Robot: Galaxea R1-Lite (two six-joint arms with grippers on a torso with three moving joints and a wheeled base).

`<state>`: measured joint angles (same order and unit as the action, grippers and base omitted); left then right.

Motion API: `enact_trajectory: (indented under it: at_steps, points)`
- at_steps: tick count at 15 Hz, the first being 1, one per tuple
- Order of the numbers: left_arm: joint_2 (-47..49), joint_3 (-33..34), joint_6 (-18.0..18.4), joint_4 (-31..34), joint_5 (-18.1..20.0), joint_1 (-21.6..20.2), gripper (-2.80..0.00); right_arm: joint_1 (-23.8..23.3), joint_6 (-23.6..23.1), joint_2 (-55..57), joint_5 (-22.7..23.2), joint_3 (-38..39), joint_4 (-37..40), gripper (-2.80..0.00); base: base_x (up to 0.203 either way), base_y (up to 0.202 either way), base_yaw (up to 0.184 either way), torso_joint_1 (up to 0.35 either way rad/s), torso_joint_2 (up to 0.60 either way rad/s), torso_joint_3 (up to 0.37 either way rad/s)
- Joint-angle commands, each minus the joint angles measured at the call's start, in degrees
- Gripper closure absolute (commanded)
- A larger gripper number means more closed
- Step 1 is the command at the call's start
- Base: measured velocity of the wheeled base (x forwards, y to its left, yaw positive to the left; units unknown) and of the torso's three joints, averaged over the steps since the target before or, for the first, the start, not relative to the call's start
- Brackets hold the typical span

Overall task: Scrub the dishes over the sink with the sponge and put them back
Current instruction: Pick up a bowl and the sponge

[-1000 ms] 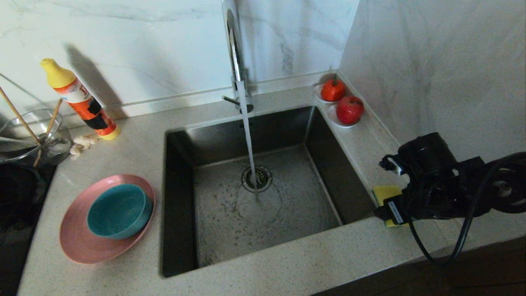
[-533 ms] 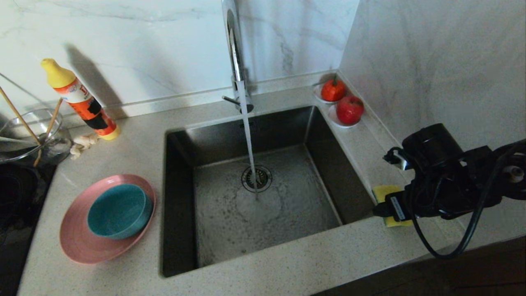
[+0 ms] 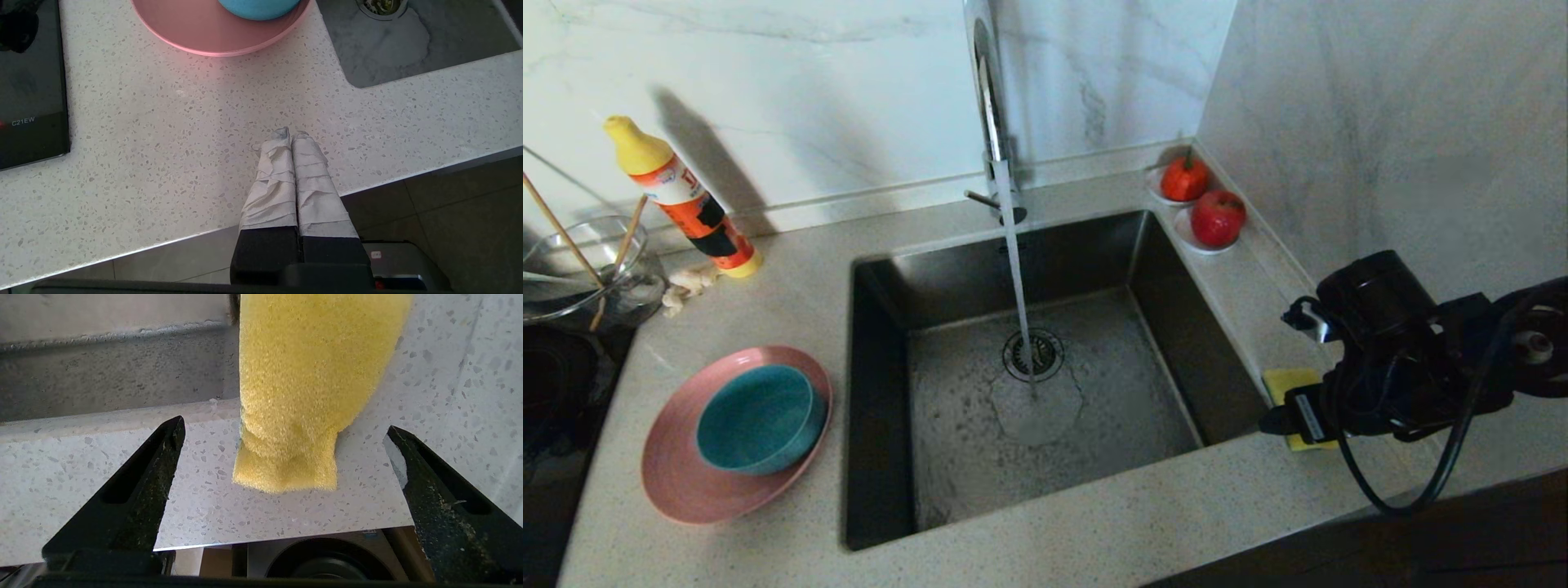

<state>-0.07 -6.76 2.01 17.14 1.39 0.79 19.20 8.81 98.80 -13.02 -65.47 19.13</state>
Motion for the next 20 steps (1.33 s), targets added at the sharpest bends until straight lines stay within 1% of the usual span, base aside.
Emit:
enact_trajectory:
  at_steps: [1,8,9,20]
  points:
    - [0.0,0.0,0.0,0.1,0.0,0.0,0.00,0.0,0.1,0.9,-0.1,-0.3,0.0,-2.80,0.000,0.000,0.000,0.000,0.00,0.000]
    - [0.0,0.0,0.0,0.1,0.0,0.0,0.00,-0.4,0.2,1.5,0.3,-0.1,-0.1,-2.80,0.000,0.000,0.000,0.000,0.00,0.000]
    - [0.0,0.0,0.0,0.1,0.0,0.0,0.00,-0.6,0.2,1.6,0.4,-0.2,-0.1,0.00,0.000,0.000,0.000,0.000,0.00,0.000]
    - [0.0,0.0,0.0,0.1,0.0,0.0,0.00,-0.9,0.2,0.8,0.3,-0.4,0.3,0.00,0.000,0.000,0.000,0.000,0.00,0.000]
